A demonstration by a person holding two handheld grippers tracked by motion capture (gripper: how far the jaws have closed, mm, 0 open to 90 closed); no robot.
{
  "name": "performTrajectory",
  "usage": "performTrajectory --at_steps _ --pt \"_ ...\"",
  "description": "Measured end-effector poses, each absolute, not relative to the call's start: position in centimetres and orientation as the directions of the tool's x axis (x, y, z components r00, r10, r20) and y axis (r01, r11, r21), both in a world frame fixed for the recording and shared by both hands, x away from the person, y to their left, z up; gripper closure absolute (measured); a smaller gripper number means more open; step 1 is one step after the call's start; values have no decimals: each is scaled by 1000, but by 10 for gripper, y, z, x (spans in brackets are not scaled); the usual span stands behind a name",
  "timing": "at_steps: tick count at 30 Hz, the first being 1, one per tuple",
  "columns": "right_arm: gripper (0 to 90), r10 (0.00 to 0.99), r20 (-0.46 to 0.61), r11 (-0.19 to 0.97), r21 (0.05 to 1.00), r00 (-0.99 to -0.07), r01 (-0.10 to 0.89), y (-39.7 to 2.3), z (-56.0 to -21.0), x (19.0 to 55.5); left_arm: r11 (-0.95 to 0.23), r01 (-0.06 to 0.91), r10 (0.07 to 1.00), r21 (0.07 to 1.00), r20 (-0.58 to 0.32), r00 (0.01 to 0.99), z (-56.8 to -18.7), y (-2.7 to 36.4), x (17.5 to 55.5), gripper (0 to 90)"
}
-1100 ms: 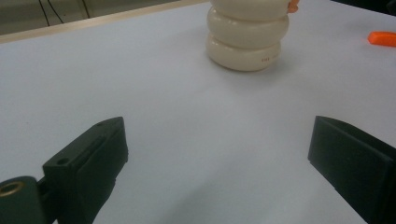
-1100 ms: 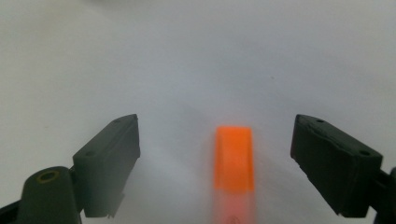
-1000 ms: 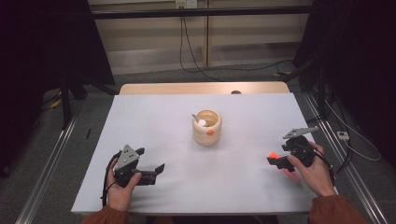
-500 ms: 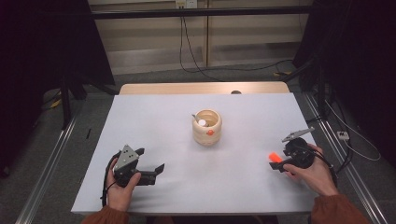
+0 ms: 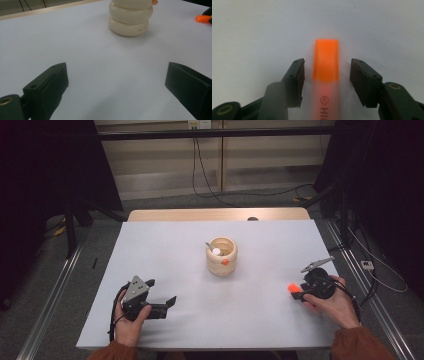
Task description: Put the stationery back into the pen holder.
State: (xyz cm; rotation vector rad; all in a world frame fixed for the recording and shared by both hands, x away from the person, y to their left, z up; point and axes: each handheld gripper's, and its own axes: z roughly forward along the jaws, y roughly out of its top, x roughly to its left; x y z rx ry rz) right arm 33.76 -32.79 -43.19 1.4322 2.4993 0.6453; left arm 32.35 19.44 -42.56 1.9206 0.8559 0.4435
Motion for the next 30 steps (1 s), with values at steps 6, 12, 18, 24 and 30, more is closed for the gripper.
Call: performTrajectory --at_steps 6,12,18,24,30 --pt "493 857 27 448 455 -514 770 -326 -432 336 -300 377 724 876 -48 688 -425 195 323 46" --pt "572 853 20 460 443 -522 769 -324 -431 337 -302 377 722 876 -49 691 -426 194 322 46" --pt "647 856 22 455 441 -516 774 -324 -431 338 -306 374 721 875 -44 692 -425 195 323 46" --pt "669 857 29 450 447 -515 773 -326 -432 338 -303 376 721 875 -47 691 -426 194 322 46" --pt "670 857 21 452 451 -515 770 -325 -431 337 -315 370 716 874 -37 697 -426 193 323 46"
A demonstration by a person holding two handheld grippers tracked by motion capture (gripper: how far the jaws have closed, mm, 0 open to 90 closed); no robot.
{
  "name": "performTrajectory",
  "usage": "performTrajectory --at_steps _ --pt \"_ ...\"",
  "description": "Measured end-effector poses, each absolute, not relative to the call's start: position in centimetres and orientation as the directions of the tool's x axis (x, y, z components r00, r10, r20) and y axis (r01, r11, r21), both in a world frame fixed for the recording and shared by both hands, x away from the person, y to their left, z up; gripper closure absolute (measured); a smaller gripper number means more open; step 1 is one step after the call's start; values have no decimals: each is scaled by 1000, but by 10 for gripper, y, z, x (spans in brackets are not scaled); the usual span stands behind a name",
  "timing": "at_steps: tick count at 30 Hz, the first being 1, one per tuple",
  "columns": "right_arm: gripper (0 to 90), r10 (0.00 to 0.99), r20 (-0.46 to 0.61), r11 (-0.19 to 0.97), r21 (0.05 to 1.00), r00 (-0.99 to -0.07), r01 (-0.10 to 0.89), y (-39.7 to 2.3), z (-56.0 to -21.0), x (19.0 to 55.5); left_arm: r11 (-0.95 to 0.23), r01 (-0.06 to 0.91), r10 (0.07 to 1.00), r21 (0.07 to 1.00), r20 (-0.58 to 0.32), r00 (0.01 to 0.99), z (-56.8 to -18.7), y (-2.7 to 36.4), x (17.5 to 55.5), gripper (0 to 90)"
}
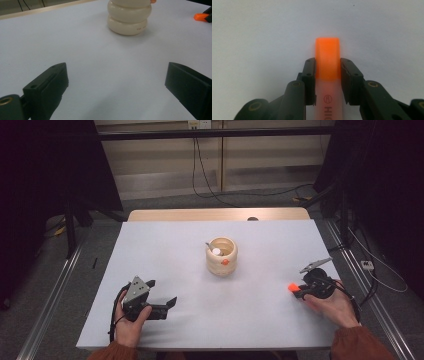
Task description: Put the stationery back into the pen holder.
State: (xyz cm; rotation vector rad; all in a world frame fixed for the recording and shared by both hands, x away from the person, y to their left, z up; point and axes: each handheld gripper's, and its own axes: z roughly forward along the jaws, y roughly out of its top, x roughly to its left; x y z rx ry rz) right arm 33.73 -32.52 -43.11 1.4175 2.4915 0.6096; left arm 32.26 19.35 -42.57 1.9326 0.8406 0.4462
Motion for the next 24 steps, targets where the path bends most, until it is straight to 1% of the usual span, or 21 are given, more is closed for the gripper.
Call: performTrajectory --at_steps 3,6,14,19,24 --pt "669 858 23 448 452 -513 771 -325 -431 337 -317 369 716 874 -35 697 -426 194 323 46" --pt "669 867 45 421 464 -495 779 -327 -431 337 -310 379 720 872 -44 692 -426 193 322 46" --pt "669 862 51 421 484 -505 767 -325 -429 336 -306 376 722 874 -44 691 -426 194 321 46" --pt "670 857 46 420 515 -513 747 -325 -426 334 -314 366 719 876 -32 694 -425 194 321 46" --pt "669 862 40 396 570 -506 720 -327 -420 332 -313 370 724 875 -31 689 -425 194 321 46"
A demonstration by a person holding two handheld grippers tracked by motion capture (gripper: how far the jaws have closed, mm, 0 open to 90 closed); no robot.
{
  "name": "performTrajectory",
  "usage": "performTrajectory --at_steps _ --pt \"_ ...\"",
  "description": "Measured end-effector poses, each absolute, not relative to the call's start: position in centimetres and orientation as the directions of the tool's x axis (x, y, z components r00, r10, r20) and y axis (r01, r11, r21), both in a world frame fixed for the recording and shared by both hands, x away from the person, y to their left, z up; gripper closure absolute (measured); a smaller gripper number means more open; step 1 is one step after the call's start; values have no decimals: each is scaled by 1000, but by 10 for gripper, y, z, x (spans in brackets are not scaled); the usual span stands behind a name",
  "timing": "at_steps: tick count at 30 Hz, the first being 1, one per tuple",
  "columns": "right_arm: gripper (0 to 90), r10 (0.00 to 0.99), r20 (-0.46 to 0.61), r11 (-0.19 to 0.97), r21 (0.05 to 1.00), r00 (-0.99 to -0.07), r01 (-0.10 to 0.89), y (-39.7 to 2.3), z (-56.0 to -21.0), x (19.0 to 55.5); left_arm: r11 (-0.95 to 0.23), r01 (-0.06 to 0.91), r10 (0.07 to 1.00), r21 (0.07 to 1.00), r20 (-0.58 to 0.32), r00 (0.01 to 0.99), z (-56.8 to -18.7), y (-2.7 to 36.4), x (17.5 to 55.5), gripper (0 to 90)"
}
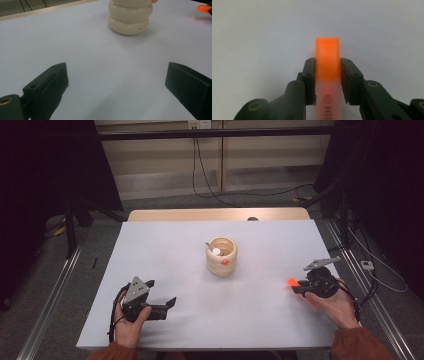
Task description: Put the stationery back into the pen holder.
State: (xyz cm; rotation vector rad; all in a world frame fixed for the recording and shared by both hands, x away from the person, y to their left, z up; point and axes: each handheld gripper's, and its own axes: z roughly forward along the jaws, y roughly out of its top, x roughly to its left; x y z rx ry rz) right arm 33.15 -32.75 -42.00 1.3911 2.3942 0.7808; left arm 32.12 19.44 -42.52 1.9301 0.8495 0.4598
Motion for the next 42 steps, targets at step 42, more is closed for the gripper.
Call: performTrajectory --at_steps 42 --pt "668 801 85 180 910 -593 374 -288 -399 331 -314 365 723 876 -28 691 -425 196 321 46"
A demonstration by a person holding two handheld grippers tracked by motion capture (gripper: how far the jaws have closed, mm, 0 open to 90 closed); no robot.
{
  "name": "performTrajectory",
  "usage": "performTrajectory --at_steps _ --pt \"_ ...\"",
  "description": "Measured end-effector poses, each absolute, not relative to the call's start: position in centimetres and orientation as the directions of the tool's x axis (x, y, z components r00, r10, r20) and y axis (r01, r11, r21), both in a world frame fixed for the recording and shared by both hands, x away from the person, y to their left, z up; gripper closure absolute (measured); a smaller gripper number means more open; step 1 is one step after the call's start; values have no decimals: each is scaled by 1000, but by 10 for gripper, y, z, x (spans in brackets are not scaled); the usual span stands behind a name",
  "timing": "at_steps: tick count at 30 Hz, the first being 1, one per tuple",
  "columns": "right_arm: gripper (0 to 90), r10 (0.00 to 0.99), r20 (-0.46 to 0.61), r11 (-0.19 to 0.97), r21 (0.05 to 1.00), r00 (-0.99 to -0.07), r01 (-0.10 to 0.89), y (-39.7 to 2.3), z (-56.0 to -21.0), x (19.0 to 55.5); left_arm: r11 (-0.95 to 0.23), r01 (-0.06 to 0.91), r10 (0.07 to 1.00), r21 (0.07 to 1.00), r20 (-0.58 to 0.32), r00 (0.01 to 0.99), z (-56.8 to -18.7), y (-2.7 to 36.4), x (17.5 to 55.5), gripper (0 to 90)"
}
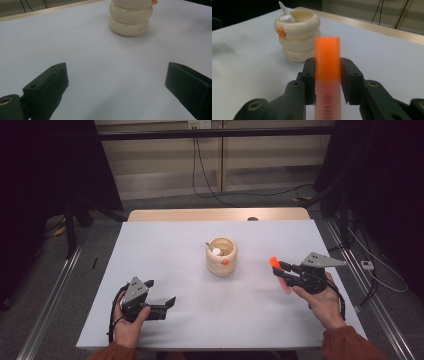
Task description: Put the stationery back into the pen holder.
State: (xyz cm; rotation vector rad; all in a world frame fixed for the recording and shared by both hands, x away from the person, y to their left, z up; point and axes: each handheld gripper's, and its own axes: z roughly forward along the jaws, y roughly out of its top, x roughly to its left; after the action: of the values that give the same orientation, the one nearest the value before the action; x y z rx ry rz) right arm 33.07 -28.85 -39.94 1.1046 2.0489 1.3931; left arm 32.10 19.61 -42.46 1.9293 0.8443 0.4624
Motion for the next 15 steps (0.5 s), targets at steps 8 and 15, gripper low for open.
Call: performTrajectory --at_steps 8,15 --pt "669 780 83 161 931 -620 328 -267 -393 346 -301 368 727 880 -38 686 -424 196 320 46" --pt "669 773 87 145 940 -629 308 -250 -387 359 -308 363 723 879 -31 690 -424 196 320 46"
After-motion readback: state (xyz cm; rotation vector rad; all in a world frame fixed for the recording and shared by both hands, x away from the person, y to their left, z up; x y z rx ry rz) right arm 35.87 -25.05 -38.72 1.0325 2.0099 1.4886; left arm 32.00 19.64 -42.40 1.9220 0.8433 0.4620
